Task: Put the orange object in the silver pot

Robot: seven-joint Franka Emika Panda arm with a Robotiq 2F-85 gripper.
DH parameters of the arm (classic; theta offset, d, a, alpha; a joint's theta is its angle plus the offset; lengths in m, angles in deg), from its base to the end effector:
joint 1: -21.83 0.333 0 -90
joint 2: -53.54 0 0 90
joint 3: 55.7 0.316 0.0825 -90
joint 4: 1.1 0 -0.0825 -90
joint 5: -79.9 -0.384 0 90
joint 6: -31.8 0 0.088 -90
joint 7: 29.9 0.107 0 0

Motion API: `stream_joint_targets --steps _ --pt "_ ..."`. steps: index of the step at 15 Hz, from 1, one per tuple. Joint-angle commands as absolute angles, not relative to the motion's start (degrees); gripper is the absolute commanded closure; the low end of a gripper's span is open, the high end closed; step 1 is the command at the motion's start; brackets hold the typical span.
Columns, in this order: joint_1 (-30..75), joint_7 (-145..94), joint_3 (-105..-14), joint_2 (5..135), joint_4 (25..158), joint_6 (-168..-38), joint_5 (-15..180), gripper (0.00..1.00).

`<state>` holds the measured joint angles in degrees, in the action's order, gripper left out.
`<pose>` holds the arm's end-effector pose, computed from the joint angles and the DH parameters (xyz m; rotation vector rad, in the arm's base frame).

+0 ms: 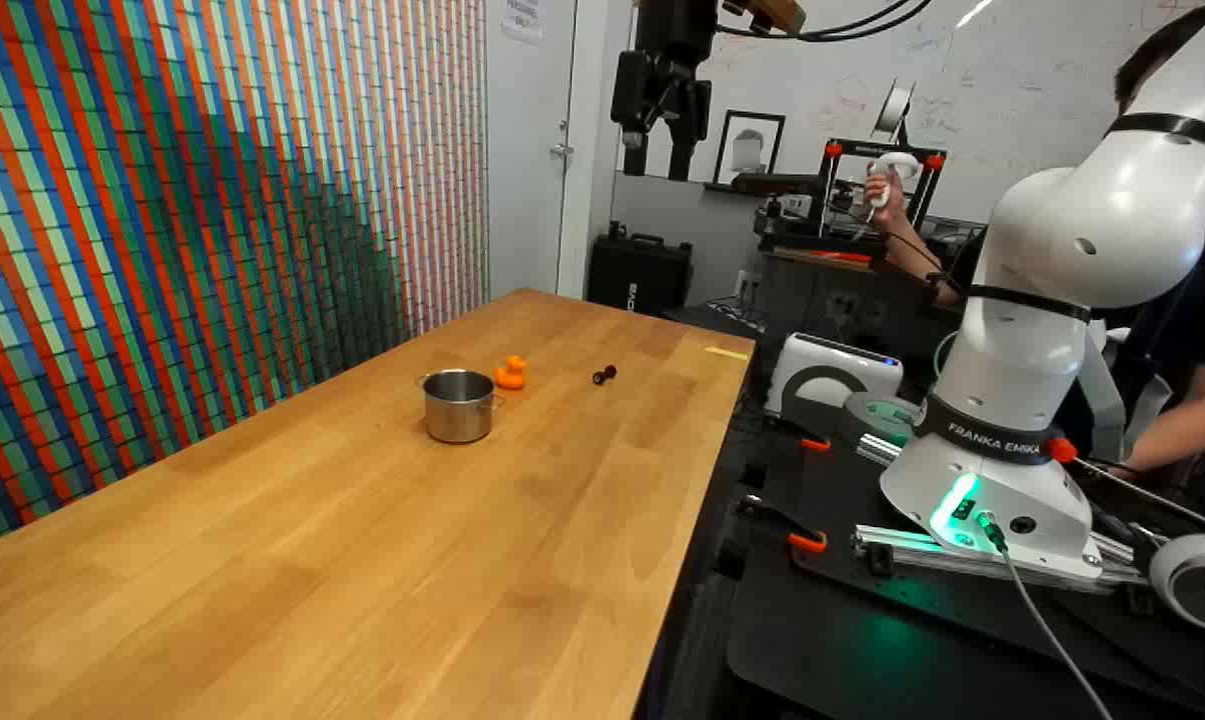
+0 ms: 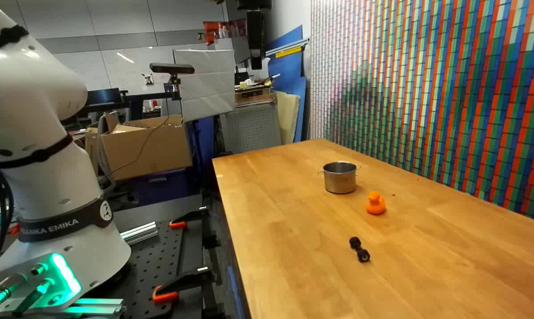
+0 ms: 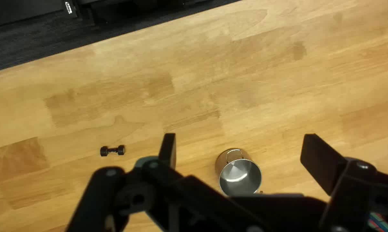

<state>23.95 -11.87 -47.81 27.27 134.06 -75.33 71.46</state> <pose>0.4011 0.0864 0.4952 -3.0559 0.3080 0.0779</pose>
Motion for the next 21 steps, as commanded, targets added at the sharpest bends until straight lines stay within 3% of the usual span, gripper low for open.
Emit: stream_joint_targets --steps 1,9,21 --pt "24.10 -11.81 -47.96 27.29 133.82 -75.23 71.54 0.00" --pt "24.70 -14.77 -48.08 29.05 133.32 -76.32 72.02 0.00" --pt "23.40 -36.18 -52.67 66.46 114.25 -92.39 78.58 0.00"
